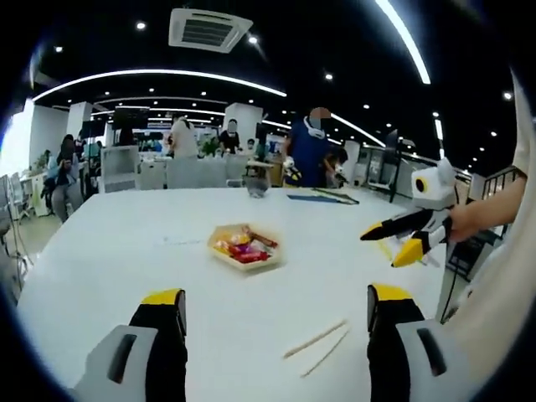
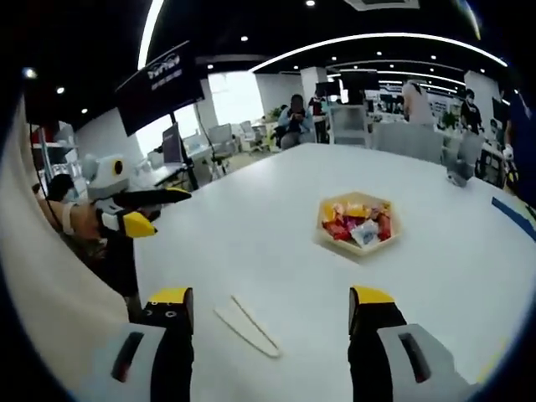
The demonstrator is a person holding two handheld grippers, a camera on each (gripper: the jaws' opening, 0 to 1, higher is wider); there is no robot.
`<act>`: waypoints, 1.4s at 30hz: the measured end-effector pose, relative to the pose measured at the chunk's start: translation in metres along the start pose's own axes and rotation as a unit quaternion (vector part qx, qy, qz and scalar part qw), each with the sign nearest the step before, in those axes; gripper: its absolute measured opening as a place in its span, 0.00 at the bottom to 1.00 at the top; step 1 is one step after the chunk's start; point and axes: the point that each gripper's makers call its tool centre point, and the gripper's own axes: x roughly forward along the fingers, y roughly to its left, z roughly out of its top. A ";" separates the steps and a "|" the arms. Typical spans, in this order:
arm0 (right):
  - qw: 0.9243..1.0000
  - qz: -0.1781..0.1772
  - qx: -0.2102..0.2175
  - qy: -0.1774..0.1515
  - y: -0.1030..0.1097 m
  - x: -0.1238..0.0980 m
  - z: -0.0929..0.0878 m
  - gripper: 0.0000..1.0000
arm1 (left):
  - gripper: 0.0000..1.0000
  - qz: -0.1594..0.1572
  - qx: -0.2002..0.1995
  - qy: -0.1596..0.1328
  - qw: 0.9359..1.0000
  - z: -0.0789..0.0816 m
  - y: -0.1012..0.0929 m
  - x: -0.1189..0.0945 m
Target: Place the target food into the container with the food tongs after gripping and lifting it, then release it inside without dropping or visibly crushing the food.
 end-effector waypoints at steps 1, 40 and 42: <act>1.000 -0.001 0.001 -0.003 0.000 -0.001 0.001 0.78 | 0.90 0.004 -0.006 -0.006 1.000 0.004 0.001 -0.003; 0.956 -0.156 0.044 -0.244 -0.035 -0.069 0.060 1.00 | 0.99 0.109 -0.013 -0.113 0.988 0.043 0.019 -0.047; 0.953 -0.161 0.041 -0.252 -0.037 -0.071 0.063 1.00 | 0.99 0.116 -0.015 -0.121 0.986 0.046 0.023 -0.051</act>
